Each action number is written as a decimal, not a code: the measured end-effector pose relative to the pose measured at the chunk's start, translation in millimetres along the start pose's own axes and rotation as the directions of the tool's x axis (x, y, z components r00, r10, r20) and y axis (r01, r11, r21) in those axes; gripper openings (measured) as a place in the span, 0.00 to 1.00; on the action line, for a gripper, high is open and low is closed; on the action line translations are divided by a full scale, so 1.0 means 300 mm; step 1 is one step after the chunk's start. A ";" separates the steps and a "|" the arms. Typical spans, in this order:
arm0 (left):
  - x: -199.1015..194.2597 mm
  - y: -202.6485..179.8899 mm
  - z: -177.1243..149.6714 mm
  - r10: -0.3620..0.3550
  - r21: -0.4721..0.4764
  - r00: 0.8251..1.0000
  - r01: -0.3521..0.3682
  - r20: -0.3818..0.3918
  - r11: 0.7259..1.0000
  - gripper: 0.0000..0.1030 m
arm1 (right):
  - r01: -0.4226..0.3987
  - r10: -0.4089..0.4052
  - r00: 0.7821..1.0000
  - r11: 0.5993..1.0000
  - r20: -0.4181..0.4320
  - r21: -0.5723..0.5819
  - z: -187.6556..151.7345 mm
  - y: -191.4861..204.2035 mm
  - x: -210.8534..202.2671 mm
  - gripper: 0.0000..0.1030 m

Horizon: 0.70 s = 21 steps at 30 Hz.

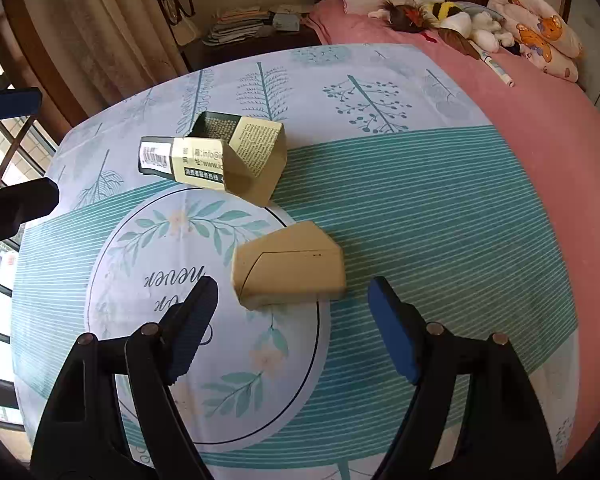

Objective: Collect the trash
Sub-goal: 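Grasp the beige cardboard piece with the right tool while the left tool grasps the cigarette box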

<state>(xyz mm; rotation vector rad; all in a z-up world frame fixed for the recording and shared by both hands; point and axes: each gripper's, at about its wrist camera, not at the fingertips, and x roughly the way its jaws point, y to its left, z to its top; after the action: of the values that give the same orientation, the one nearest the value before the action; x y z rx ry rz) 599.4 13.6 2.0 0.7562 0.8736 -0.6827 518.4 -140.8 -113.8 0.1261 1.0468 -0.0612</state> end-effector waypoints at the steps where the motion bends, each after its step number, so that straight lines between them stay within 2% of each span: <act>1: 0.020 -0.012 0.009 0.003 0.019 1.000 -0.003 0.001 1.000 0.81 | 0.007 -0.007 1.000 1.000 -0.004 0.014 -0.003 -0.005 0.020 0.73; 7: 0.134 -0.050 0.050 -0.005 0.112 1.000 0.004 0.013 0.994 0.81 | 0.083 -0.085 0.995 0.996 0.050 0.035 -0.019 0.021 0.071 0.74; 11: 0.220 -0.072 0.086 -0.029 0.134 1.000 0.028 0.006 0.991 0.81 | 0.134 -0.135 0.989 0.991 0.064 0.025 -0.023 0.043 0.088 0.72; 13: 0.253 -0.081 0.102 -0.057 0.132 0.998 0.057 -0.005 0.990 0.81 | 0.139 -0.141 0.988 0.990 0.066 0.030 -0.017 0.042 0.095 0.67; 14: 0.269 -0.085 0.109 -0.071 0.130 0.997 0.072 -0.011 0.989 0.80 | 0.139 -0.141 0.988 0.990 0.070 0.039 -0.014 0.037 0.095 0.59; 16: 0.297 -0.096 0.122 -0.098 0.126 0.995 0.100 -0.027 0.987 0.71 | 0.122 -0.126 0.989 0.991 0.073 0.061 -0.018 0.016 0.073 0.57; 18: 0.335 -0.097 0.134 -0.129 0.102 0.989 0.136 -0.066 0.985 0.46 | 0.093 -0.099 0.992 0.992 0.074 0.082 -0.019 -0.004 0.063 0.57; 20: 0.352 -0.098 0.135 -0.159 0.065 0.983 0.166 -0.092 0.984 0.33 | 0.078 -0.086 0.994 0.991 0.072 0.105 -0.032 -0.024 0.039 0.57; 21: 0.354 -0.097 0.136 -0.156 0.052 0.984 0.161 -0.086 0.986 0.30 | 0.069 -0.078 0.995 0.990 0.070 0.123 -0.040 -0.034 0.027 0.57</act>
<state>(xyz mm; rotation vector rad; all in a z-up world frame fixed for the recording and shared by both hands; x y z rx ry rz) 643.6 -57.9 -80.2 0.7775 0.9997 -0.8261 511.0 -149.3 -127.7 0.1934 0.9730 -0.1947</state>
